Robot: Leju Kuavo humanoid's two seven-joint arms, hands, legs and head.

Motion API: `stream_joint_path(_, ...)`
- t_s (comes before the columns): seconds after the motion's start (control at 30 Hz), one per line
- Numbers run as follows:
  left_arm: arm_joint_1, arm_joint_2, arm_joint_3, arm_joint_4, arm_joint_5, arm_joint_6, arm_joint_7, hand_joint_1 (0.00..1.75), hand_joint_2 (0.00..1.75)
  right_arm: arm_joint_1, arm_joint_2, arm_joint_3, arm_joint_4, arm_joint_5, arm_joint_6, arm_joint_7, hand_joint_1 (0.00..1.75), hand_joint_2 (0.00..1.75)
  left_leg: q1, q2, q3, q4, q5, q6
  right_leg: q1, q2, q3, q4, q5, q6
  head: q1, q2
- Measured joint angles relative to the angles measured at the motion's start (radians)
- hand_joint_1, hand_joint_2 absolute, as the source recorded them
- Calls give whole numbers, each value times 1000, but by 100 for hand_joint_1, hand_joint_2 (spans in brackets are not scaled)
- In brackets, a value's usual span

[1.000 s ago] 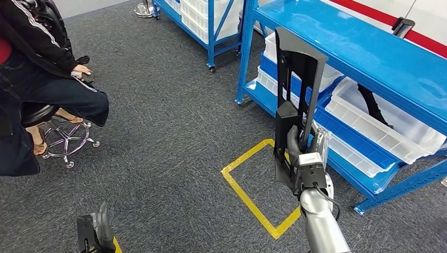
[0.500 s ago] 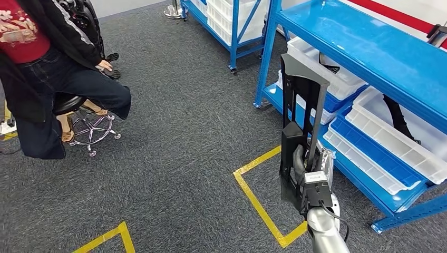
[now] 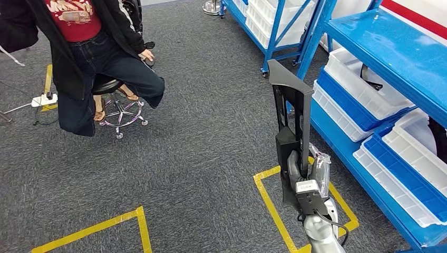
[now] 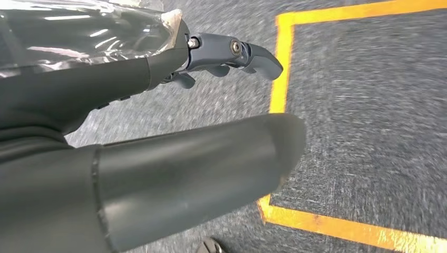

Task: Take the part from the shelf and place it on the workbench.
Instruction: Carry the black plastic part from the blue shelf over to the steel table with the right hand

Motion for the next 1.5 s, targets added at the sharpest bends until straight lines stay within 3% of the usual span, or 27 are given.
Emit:
stream_joint_path(0.03,1,0,-7,0,-5,2,-3,0,0,2,0,3,-1,3,0,4,175,175,0,-12,-1,1,1,-1,-1,1,9,-16,12,8,0,0)
stream_joint_path(0.1,1,0,-16,0,-7,5,-5,0,0,2,0,8,-6,9,0,9,175,175,0,-34,0,1,3,-4,-6,17,74,-148,68,25,0,0)
stream_joint_path(0.17,2,0,-19,0,-5,4,-10,0,0,3,0,11,-13,17,-1,13,175,175,-3,-53,-3,3,6,-13,-9,38,125,-265,111,25,0,0)
stream_joint_path(0.2,2,0,-19,0,-3,4,-14,0,0,4,0,12,-17,21,-1,15,175,175,-4,-60,-5,3,8,-18,-7,44,134,-287,118,19,0,0)
stream_joint_path(0.27,6,0,-19,1,-2,2,-22,0,0,9,0,14,-29,27,-3,20,175,175,-3,-71,-10,0,13,-30,-3,32,135,-290,123,2,0,0)
stream_joint_path(0.33,9,0,-19,1,0,1,-29,0,0,12,0,15,-43,33,-3,24,175,175,-2,-45,-22,22,-4,-39,-7,17,139,-295,130,-15,-1,0)
stream_joint_path(0.4,9,1,-19,1,3,-1,-33,0,0,17,-1,15,-54,37,-4,26,175,175,-2,2,-65,117,-63,-45,-9,-1,142,-299,133,-30,-3,0)
stream_joint_path(0.47,8,2,-19,1,4,-2,-35,0,0,23,-1,15,-59,38,-5,27,175,175,1,22,-125,250,-124,-50,-3,-21,141,-299,132,-37,-4,0)
stream_joint_path(0.5,8,3,-19,1,5,-2,-36,0,0,26,-1,15,-60,38,-5,28,175,175,2,25,-142,287,-134,-52,-2,-32,141,-299,131,-38,-4,0)
stream_joint_path(0.53,9,3,-19,1,5,-2,-36,0,0,28,-2,15,-61,39,-5,28,175,175,3,28,-140,287,-124,-53,-1,-41,141,-299,131,-38,-4,0)
stream_joint_path(0.6,9,4,-19,1,5,-3,-40,0,0,30,-1,15,-63,39,-5,29,175,175,7,48,-77,177,-66,-53,-1,-58,143,-298,129,-36,-4,0)
stream_joint_path(0.67,5,4,-19,1,5,-3,-51,0,0,33,-2,14,-70,41,-5,32,175,175,3,78,-8,51,-27,-50,7,-73,145,-296,123,-28,-4,0)
stream_joint_path(0.73,2,3,-19,1,6,-3,-66,0,0,36,-5,14,-78,45,-3,35,175,175,-5,82,9,13,-24,-41,14,-88,145,-296,121,-19,0,0)
stream_joint_path(0.8,3,3,-19,1,9,-3,-80,0,0,39,-7,13,-83,43,4,35,175,175,-8,63,9,7,-18,-27,14,-95,145,-295,117,-8,2,0)
stream_joint_path(0.87,2,2,-18,1,13,-4,-91,0,0,41,-9,12,-87,38,13,33,175,175,-6,46,11,-3,-10,-12,11,-61,126,-250,87,-5,2,0)
stream_joint_path(0.93,0,2,-18,1,15,-5,-97,0,0,42,-13,8,-87,34,21,31,175,175,-5,27,10,-6,-5,-2,6,-17,66,-125,30,-12,4,0)
stream_joint_path(1.0,-2,2,-17,1,16,-6,-96,0,0,42,-17,6,-86,33,26,30,175,175,-6,5,7,-6,-3,1,4,-3,7,-10,-5,-10,5,0)
stream_joint_path(1.03,-1,2,-16,1,18,-7,-94,0,0,41,-18,6,-85,32,29,30,175,175,-6,-6,7,-6,-3,1,4,-1,1,-2,0,-3,6,0)
stream_joint_path(1.07,-1,1,-14,1,21,-8,-91,0,0,41,-20,6,-84,31,31,29,175,175,-6,-18,7,-5,-3,1,2,2,16,-37,22,6,6,0)
stream_joint_path(1.1,0,0,-13,1,24,-9,-89,0,0,40,-21,6,-84,28,33,27,175,175,-6,-30,9,-5,-2,0,-1,10,48,-105,54,16,6,0)
stream_joint_path(1.17,0,-2,-11,1,28,-9,-85,0,0,38,-26,5,-83,23,36,23,175,175,-7,-52,8,-3,-1,-6,-8,43,109,-243,109,23,6,0)
stream_joint_path(1.23,1,-2,-10,1,28,-8,-84,0,0,39,-29,5,-83,19,37,21,175,175,-9,-68,2,-3,3,-17,-6,57,129,-292,127,14,5,0)
stream_joint_path(1.3,5,-3,-9,2,29,-7,-83,0,0,38,-31,6,-82,18,38,20,175,175,-6,-78,-4,-3,7,-29,-6,39,130,-295,134,-1,5,0)
stream_joint_path(1.37,7,-3,-9,3,29,-7,-84,0,0,38,-31,6,-83,17,38,18,175,175,-6,-49,-21,30,-19,-38,-13,21,133,-301,139,-17,2,0)
stream_joint_path(1.43,6,-3,-9,3,27,-8,-84,0,0,42,-31,5,-84,18,38,18,175,175,-6,1,-70,140,-84,-45,-10,-1,135,-304,140,-30,-1,0)
stream_joint_path(1.5,5,-4,-9,3,26,-11,-84,0,0,49,-29,4,-85,23,37,19,175,175,-1,22,-126,261,-134,-51,-4,-24,135,-304,139,-35,-2,0)
